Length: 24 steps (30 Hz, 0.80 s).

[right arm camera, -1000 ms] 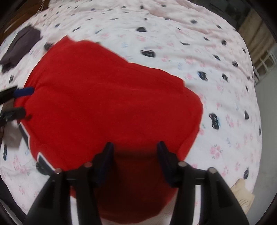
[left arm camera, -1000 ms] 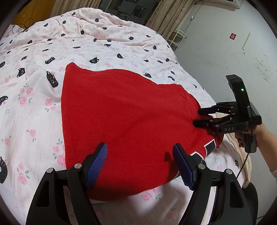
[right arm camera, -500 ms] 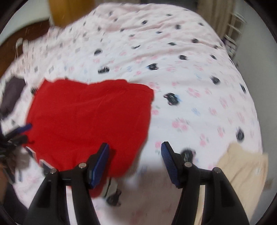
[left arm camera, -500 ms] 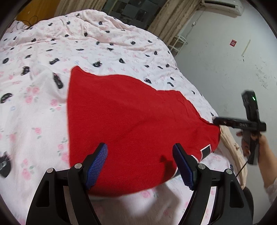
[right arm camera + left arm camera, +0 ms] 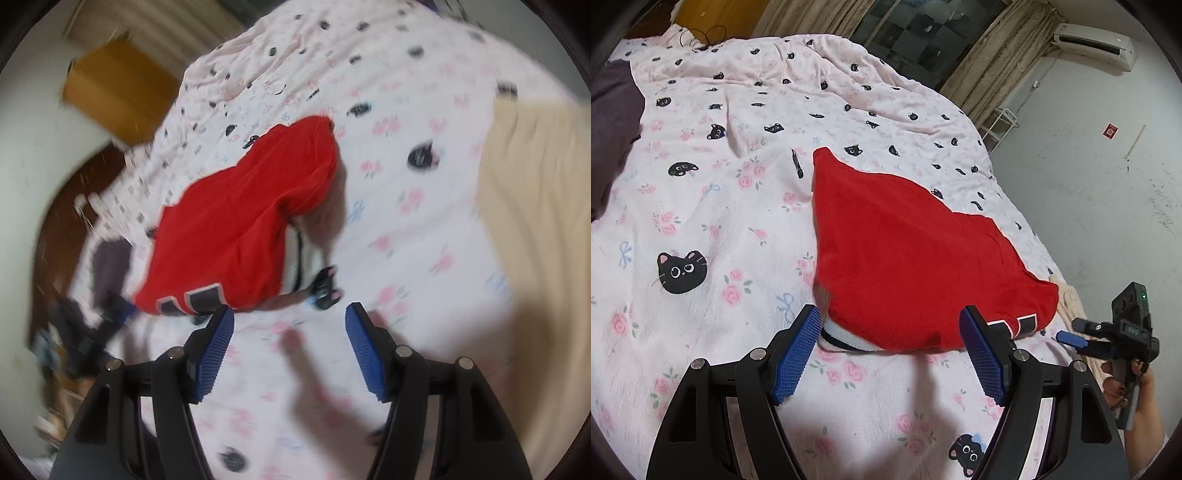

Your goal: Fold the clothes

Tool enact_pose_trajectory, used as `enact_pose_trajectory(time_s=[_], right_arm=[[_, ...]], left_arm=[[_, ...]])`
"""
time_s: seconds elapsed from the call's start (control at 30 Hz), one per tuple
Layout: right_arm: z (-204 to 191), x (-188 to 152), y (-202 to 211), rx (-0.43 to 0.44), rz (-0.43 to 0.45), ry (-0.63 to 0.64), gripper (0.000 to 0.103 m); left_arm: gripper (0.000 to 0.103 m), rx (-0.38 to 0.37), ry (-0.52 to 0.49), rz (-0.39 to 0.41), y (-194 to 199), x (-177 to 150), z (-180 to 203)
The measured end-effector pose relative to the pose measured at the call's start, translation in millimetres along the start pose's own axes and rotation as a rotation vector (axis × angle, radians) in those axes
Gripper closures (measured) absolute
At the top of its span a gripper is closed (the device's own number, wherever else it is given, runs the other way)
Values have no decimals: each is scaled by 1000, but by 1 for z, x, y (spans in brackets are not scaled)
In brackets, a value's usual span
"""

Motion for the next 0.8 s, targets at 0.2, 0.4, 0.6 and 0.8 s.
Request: enact_pose_trajectory(time_s=[0.2, 0.4, 0.6, 0.8], right_arm=[[-5, 0, -25, 114, 25, -155, 37], [2, 9, -45, 138, 77, -292, 37], [19, 16, -58, 155, 129, -433, 39], [18, 20, -68, 116, 144, -422, 39]], left_arm=[[30, -23, -27, 96, 13, 16, 24], [30, 1, -69, 114, 1, 26, 44], [30, 48, -127, 190, 11, 36, 56], [30, 29, -141, 189, 2, 37, 70]])
Point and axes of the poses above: each gripper's, at about its wrist camera, not at the fingertips, and y roughly against the way its jaws point, z to its right, x to its top, the point moved 7 cm from there along -y, roughly the way its jaws point, and after that the axes turned 1 degree about z, right-handed, at the moved point
